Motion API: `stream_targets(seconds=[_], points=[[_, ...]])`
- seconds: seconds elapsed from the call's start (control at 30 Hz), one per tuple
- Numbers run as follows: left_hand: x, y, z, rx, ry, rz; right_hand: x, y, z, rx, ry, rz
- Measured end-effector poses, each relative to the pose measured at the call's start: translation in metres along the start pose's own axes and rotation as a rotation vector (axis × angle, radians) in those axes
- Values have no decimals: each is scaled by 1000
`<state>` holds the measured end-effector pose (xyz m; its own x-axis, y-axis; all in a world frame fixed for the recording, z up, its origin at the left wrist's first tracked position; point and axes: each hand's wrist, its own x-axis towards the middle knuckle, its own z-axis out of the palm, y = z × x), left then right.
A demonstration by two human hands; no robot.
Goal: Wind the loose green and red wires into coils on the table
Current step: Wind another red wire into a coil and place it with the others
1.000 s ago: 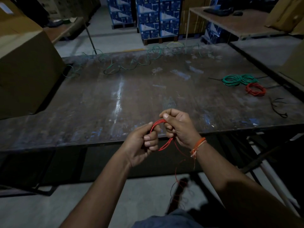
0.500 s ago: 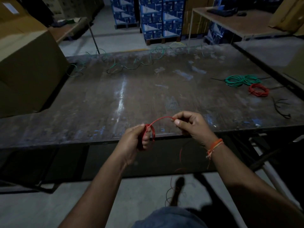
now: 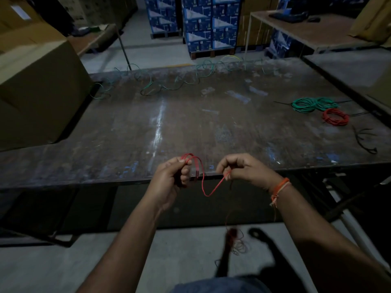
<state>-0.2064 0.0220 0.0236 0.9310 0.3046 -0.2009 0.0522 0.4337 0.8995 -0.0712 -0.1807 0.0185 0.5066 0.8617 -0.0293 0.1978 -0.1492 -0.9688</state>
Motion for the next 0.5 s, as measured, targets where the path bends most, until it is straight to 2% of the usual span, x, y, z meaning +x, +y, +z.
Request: stream_targets(seconds=[0.1, 0.23, 0.37, 0.43, 0.5], points=[[-1, -4, 6, 22, -77, -6, 7, -5, 9, 1, 152, -24], [-2, -13, 19, 159, -33, -18, 19, -16, 38, -255, 310, -80], [-9, -16, 29, 164, -74, -62, 30, -22, 60, -488, 505, -32], [-12, -14, 29, 160, -92, -91, 34, -19, 56, -510, 507, 2], [-12, -11, 24, 114, -97, -131, 39, -13, 47, -418, 396, 55]])
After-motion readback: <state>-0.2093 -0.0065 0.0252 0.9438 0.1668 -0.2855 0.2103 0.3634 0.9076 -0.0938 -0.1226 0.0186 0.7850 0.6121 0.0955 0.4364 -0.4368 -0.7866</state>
